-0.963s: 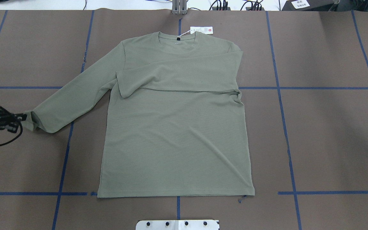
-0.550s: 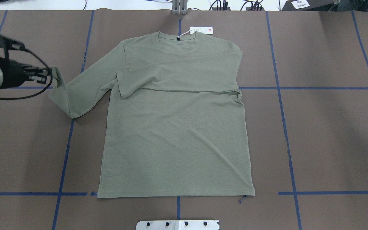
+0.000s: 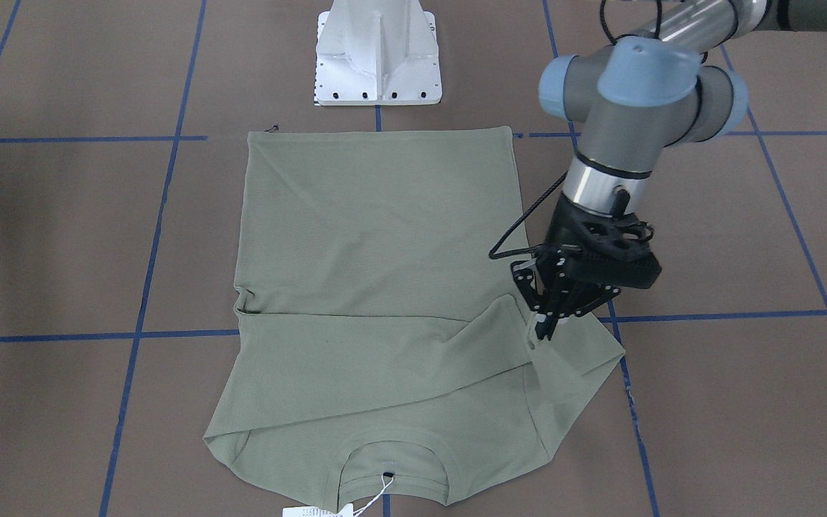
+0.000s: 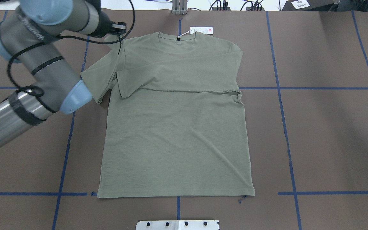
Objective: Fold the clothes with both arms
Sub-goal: 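Carry the sleeve across the shirt body with the left gripper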
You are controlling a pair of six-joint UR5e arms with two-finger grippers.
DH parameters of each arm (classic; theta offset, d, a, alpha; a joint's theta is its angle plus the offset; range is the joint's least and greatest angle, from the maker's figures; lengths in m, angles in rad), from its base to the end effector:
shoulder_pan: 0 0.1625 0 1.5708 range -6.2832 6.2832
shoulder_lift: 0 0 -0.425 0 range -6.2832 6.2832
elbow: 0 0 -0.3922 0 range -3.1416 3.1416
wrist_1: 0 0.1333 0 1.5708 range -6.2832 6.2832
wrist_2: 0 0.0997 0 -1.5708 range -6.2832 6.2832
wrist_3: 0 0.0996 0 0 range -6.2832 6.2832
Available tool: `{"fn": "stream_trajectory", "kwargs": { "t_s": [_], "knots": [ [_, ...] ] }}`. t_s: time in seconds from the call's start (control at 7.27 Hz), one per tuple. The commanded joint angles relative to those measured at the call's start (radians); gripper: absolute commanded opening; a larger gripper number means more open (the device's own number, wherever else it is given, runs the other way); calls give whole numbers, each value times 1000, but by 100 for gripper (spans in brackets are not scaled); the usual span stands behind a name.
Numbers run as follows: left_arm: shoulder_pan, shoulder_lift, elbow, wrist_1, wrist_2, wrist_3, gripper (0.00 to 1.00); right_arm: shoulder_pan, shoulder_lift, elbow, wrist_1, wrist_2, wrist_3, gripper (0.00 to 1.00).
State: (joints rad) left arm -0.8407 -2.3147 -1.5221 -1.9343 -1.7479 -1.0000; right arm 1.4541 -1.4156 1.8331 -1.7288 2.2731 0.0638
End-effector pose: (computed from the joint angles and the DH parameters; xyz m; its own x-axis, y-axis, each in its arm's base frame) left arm 0.3961 -0.6161 0.1851 0.6159 0.1093 -0.7802 0.3544 0.8460 0.3984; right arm 0.0056 -0.5444 0.4713 0.7445 -0.1918 0.6394 0.0652 0.9742 0.2163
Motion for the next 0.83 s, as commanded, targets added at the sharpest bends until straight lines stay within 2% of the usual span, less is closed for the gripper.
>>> {"fn": "stream_trajectory", "kwargs": {
  "t_s": [0.0, 0.28, 0.55, 0.69],
  "knots": [
    [125, -233, 218, -23, 97, -120, 0, 3, 0, 0, 0, 0, 1, 100],
    [225, -244, 249, -189, 157, -111, 0, 9, -6, 0, 0, 0, 1, 100],
    [361, -226, 304, -411, 259, 21, 0, 11, -8, 3, 0, 0, 1, 100],
    [392, -221, 328, -479, 264, 50, 0, 14, -8, 3, 0, 0, 1, 100]
  ]
}}
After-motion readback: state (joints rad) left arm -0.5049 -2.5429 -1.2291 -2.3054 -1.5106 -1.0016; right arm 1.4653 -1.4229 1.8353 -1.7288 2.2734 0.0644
